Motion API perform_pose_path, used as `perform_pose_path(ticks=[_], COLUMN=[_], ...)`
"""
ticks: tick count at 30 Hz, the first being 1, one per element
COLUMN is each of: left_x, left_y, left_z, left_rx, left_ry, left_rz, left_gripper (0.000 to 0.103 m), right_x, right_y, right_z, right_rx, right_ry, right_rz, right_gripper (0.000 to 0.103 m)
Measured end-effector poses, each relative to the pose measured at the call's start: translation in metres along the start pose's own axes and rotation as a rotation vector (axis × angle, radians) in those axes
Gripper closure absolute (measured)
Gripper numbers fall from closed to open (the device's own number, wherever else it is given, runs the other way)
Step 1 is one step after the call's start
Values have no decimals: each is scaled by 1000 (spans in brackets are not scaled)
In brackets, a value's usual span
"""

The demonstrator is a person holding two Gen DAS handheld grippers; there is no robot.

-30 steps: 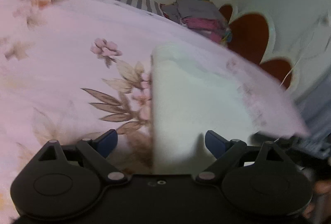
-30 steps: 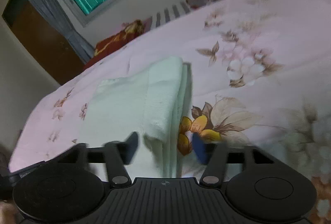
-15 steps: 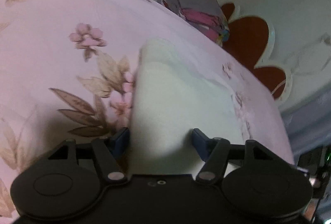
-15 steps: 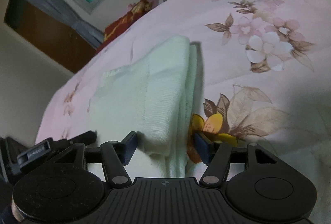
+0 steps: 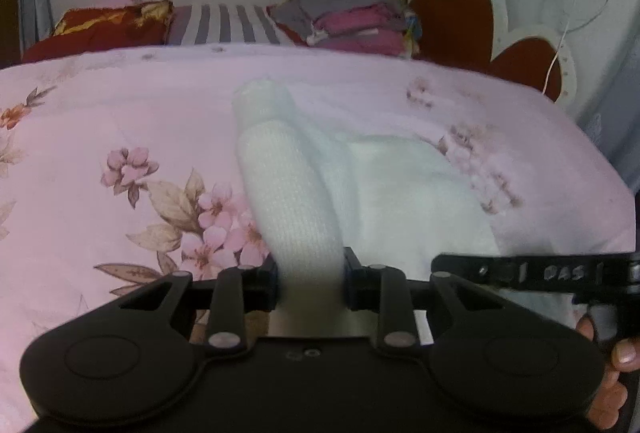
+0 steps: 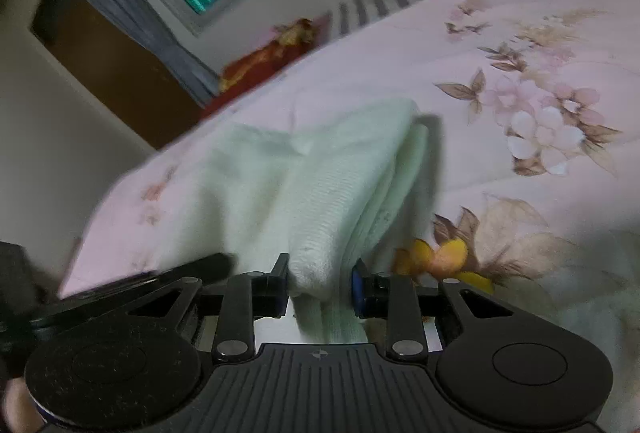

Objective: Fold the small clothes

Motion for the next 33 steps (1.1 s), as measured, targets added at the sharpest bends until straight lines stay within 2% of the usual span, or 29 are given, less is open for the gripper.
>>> perform_pose_path(ticks=[2,6,13,19,25,30,33], left_x=[6,25,72,113,144,159,156], left_y=[2,4,13,21,27,36,48], left_z=[3,3,51,121,196,244,268], left_rx=[12,-34,-32,-1,51,72,93], left_ry=[-23,-57,-67,-24,25,42,27], left_rz=[-4,-29,-62,-89,-109,-124,-131], left_gripper=[76,76,76,76,76,76,76], right_x=[-10,8,14,-17,-66,-107,-131], right_y=[-5,7,7,3,-2,-7,-6], right_z=[-5,11,80,149,232,278,294], right_rx=[-22,-19,57,101,206,206,198], right_ry=[-33,-36,-46,-4,32,68,74], right_rz=[43,-10,-31,-18,9,25,15], right_gripper=[74,74,74,74,74,74,74])
Point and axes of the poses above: each gripper's, at about its wrist camera, not at the fingertips, and x roughly against the way its jaws point, z to its left, y to its top, the point moved 6 cm from there along -x, roughly the way its jaws point, and after that the axes turned 12 degrees about x, right-handed, at the moved point
